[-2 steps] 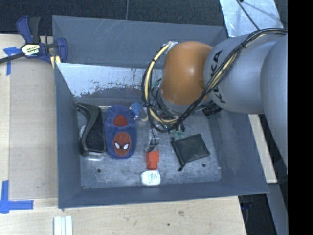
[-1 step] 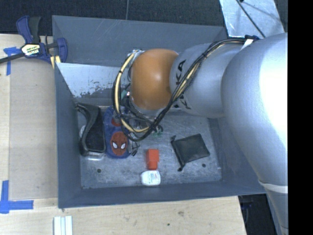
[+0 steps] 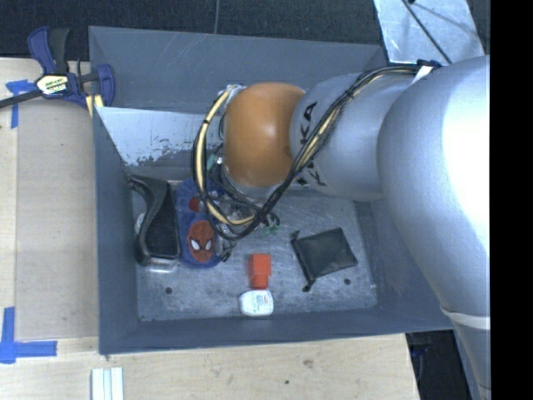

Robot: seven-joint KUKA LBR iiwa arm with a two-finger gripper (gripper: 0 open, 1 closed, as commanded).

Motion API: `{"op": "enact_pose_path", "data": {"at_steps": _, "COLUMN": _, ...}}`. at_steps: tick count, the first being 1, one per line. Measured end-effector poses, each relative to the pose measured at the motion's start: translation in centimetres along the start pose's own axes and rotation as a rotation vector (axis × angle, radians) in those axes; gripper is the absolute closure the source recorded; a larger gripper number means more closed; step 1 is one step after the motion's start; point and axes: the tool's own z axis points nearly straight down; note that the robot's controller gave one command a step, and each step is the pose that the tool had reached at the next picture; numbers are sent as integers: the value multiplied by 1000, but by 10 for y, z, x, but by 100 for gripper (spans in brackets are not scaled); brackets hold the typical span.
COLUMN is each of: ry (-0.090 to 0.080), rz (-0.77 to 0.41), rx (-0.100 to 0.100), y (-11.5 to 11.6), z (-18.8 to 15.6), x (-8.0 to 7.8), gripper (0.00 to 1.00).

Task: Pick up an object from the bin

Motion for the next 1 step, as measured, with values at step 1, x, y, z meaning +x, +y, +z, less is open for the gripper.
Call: {"op": "enact_pose_path", "data": {"at_steps": 1, "ry": -31, "rz": 50, "rx": -4, "y": -8, "z": -146, "x": -7, "gripper": 100}}
